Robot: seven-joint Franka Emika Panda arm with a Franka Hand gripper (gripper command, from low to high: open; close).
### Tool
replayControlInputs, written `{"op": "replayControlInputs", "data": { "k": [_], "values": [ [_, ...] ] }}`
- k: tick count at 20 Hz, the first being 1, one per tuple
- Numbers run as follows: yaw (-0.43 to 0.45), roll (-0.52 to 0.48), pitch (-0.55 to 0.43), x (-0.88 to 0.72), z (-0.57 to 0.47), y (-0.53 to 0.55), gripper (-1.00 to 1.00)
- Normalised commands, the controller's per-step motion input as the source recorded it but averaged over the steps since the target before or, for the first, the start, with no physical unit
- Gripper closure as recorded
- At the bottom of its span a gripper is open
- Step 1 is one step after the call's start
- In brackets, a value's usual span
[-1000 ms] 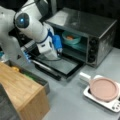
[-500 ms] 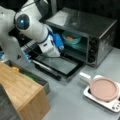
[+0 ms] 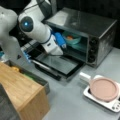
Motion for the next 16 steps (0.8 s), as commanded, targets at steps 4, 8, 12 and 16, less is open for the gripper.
{"op": "replayControlInputs", "data": {
  "k": [4,8,12,16],
  "values": [
    [-0.001,0.244,-0.052,0.02,-0.17,0.14,-1.00],
    [-0.013,0.210,-0.088,0.09,-0.17,0.17,-1.00],
    [-0.033,0.171,-0.102,0.14,-0.14,0.17,-1.00],
    [-0.060,0.122,-0.107,0.12,-0.10,0.18,-1.00]
  ]
}}
